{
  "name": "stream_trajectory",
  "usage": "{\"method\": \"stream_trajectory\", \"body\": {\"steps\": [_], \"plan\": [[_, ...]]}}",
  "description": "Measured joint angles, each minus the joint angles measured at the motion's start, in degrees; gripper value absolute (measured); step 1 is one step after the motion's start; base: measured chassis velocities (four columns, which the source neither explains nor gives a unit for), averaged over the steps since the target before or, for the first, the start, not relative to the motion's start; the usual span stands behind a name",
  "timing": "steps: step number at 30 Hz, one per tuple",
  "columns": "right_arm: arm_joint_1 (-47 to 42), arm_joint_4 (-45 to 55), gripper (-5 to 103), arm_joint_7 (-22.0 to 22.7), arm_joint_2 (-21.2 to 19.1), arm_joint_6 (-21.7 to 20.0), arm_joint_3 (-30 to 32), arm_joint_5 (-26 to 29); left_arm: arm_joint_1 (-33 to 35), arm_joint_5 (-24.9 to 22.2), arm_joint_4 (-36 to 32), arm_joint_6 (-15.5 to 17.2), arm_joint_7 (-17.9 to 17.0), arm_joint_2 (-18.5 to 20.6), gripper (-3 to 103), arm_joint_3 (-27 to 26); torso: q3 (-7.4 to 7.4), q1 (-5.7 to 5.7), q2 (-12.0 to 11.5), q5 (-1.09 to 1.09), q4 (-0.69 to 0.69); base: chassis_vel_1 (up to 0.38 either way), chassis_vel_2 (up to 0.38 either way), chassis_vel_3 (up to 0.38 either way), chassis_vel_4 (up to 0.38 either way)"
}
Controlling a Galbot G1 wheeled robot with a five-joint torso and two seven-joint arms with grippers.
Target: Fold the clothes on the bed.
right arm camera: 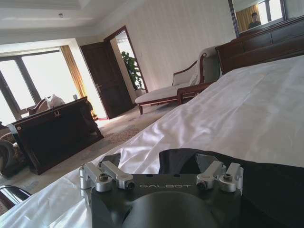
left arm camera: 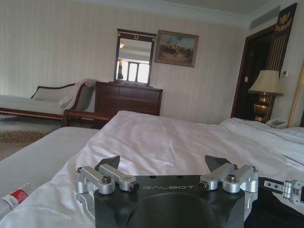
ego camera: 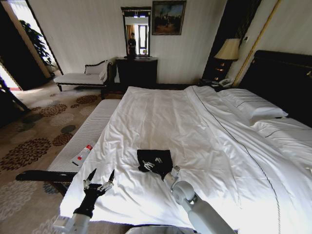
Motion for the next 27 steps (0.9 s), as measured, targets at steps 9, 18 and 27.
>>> {"method": "stream_trajectory", "body": {"steps": [9,18,27], "plan": [[1.56,-0.95,100,1.01,0.14,3.13,1.74,-1.04,0.00,0.00,0.00,0.00,0.00,0.00,100,0.00,0.00,0.00,0.00,0.00,0.01,0.000,0.000,0.000,0.000],[10.86,-15.48,100,1.86,5.14,10.17,-4.13,-6.21,0.00,0.00,0.00,0.00,0.00,0.00,100,0.00,0.01,0.00,0.00,-0.01,0.02,0.000,0.000,0.000,0.000],[14.68,-25.47,100,1.58,7.22,14.00,-10.58,-15.71,0.00,0.00,0.00,-0.01,0.00,0.00,100,0.00,0.01,0.00,0.00,-0.01,0.01,0.000,0.000,0.000,0.000]]}}
